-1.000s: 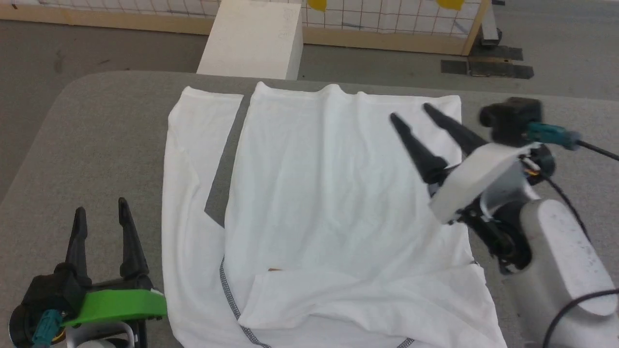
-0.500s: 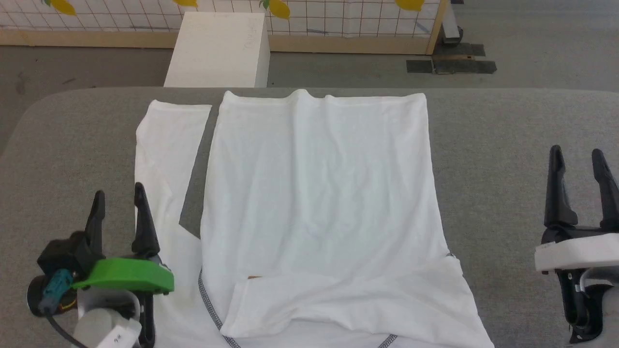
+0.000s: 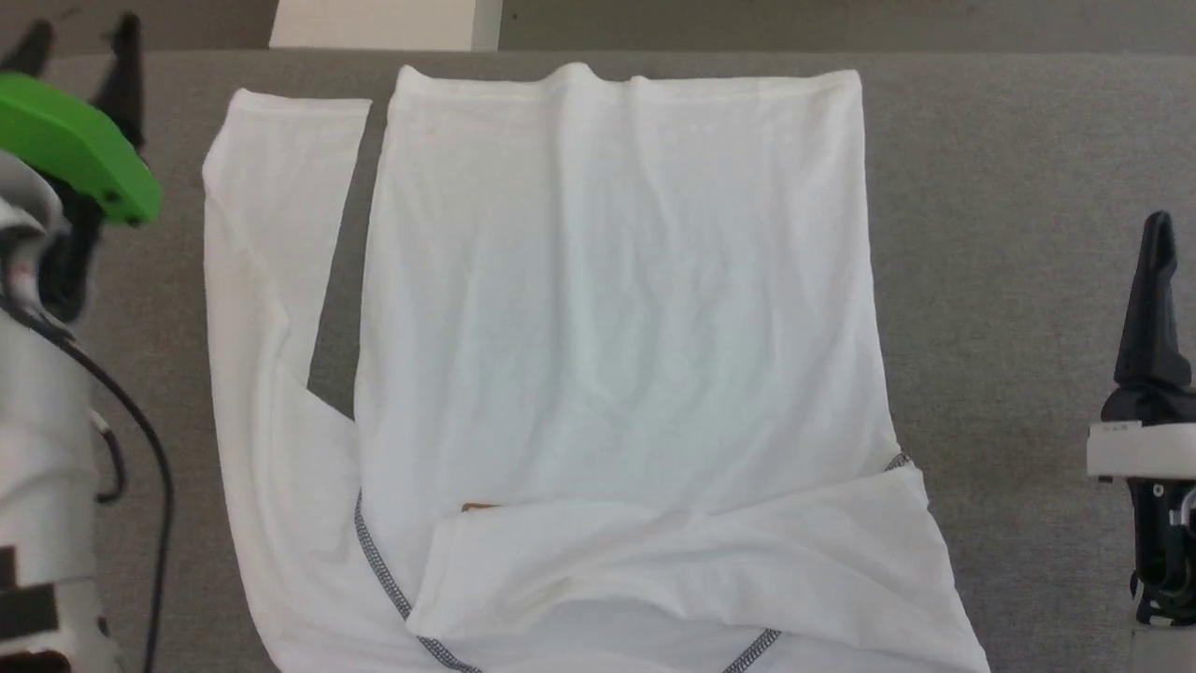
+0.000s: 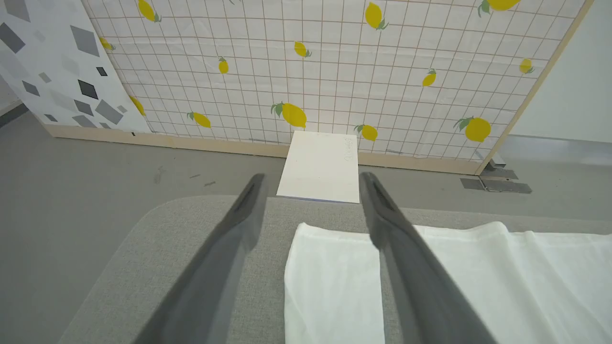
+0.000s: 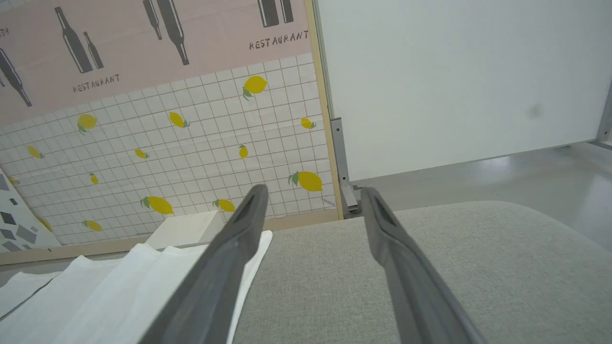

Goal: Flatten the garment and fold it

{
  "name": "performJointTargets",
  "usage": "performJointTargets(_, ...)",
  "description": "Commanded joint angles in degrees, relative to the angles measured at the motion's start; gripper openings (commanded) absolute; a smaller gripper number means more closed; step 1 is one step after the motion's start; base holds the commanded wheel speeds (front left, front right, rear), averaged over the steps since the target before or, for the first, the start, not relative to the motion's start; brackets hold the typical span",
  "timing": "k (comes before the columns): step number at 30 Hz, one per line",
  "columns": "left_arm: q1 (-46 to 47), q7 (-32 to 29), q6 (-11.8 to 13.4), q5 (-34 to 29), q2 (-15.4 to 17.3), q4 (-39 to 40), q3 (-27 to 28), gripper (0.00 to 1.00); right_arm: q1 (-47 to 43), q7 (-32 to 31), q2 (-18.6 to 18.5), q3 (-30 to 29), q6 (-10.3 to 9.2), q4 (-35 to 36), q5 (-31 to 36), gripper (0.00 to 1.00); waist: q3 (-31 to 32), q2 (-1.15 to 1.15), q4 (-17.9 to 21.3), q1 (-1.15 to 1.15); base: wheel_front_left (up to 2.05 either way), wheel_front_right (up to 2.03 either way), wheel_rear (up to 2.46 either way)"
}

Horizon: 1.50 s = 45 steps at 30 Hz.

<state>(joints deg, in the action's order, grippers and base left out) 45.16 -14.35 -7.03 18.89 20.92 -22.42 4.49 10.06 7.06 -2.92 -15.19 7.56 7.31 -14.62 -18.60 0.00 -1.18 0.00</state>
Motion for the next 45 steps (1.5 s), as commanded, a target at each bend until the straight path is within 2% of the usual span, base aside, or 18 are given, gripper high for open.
performJointTargets(1, 2.3, -1.8, -0.2, 0.5, 1.5, -0.8, -0.2, 1.0, 1.4, -0.1, 0.0, 0.1, -0.08, 0.8, -0.5, 1.0, -8.7, 0.0, 1.8, 0.0, 0.0, 0.0, 0.0)
performJointTargets(4, 8.4, -8.0, -0.3, 1.5, 4.7, -2.0, -0.9, 1.0, 3.0, -0.5, 0.0, 0.1, -0.08, 2.8, -1.4, 1.0, -13.5, 0.0, 2.9, 0.0, 0.0, 0.0, 0.0)
performJointTargets(8, 12.8, -15.4, -0.4, 3.2, 7.0, -2.6, -2.5, 1.0, 4.1, -0.7, 0.0, 0.1, -0.08, 5.2, -2.0, 1.0, -17.9, 0.0, 3.7, 0.0, 0.0, 0.0, 0.0)
performJointTargets(13, 14.5, -24.0, 0.0, 4.4, 8.5, -3.1, -3.5, 1.0, 4.4, -0.7, 0.0, -0.3, -0.08, 7.7, -2.2, 1.0, -21.2, 0.0, 4.0, 0.0, 0.0, 0.0, 0.0)
performJointTargets(21, 12.1, -33.3, 3.2, 6.3, 9.0, -4.7, -2.9, 1.0, 4.4, -0.6, 0.0, -0.5, -0.08, 9.0, -2.5, 1.0, -22.9, 0.0, 4.2, 0.0, 0.0, 0.0, 0.0)
performJointTargets(22, 11.7, -34.0, 3.4, 7.0, 8.7, -4.8, -2.5, 0.98, 4.4, -0.5, 0.0, -0.5, -0.08, 9.0, -2.5, 1.0, -22.9, 0.0, 4.1, 0.0, 0.0, 0.0, 0.0)
performJointTargets(23, 11.6, -33.6, 3.4, 7.2, 8.7, -4.7, -2.4, 0.44, 4.4, -0.4, 0.0, -0.6, -0.08, 9.0, -2.5, 1.0, -22.8, 0.0, 4.0, 0.0, 0.0, 0.0, 0.0)
performJointTargets(24, 11.4, -33.3, 3.4, 7.4, 8.6, -4.7, -2.3, 0.0, 4.4, -0.4, 0.0, -0.6, -0.08, 8.9, -2.4, 1.0, -22.6, 0.0, 3.9, 0.0, 0.0, 0.0, 0.0)
performJointTargets(28, 10.8, -30.0, 3.3, 7.9, 8.4, -5.2, -1.5, 0.0, 4.2, -0.5, 0.0, -1.2, -0.08, 8.6, -2.1, 1.0, -21.3, 0.0, 2.9, 0.0, 0.0, 0.0, 0.0)
performJointTargets(30, 10.8, -26.7, 4.1, 8.6, 8.0, -5.6, 0.1, 0.0, 4.1, -0.6, 0.0, -1.2, -0.08, 8.3, -1.9, 1.0, -20.2, 0.0, 2.5, 0.0, 0.0, 0.0, 0.0)
performJointTargets(33, 10.7, -19.9, 6.0, 10.5, 6.8, -6.4, 4.1, 0.0, 4.0, -0.5, 0.0, -1.2, -0.08, 7.5, -1.6, 1.0, -17.7, 0.0, 1.6, 0.0, 0.0, 0.0, 0.0)
performJointTargets(39, 6.6, -7.5, 8.5, 12.6, 7.9, -9.3, 12.1, 0.0, 2.8, 0.1, 0.0, -0.8, -0.08, 4.3, -2.3, 1.0, -10.1, 0.0, 0.8, 0.0, 0.0, 0.0, 0.0)
performJointTargets(45, -2.0, 0.7, 7.8, 14.9, 9.8, -10.7, 19.3, 0.0, -0.3, 0.9, 0.0, -1.0, -0.08, 1.3, -3.5, 1.0, -2.2, 0.0, 0.0, 0.0, 0.0, 0.0, 0.0)
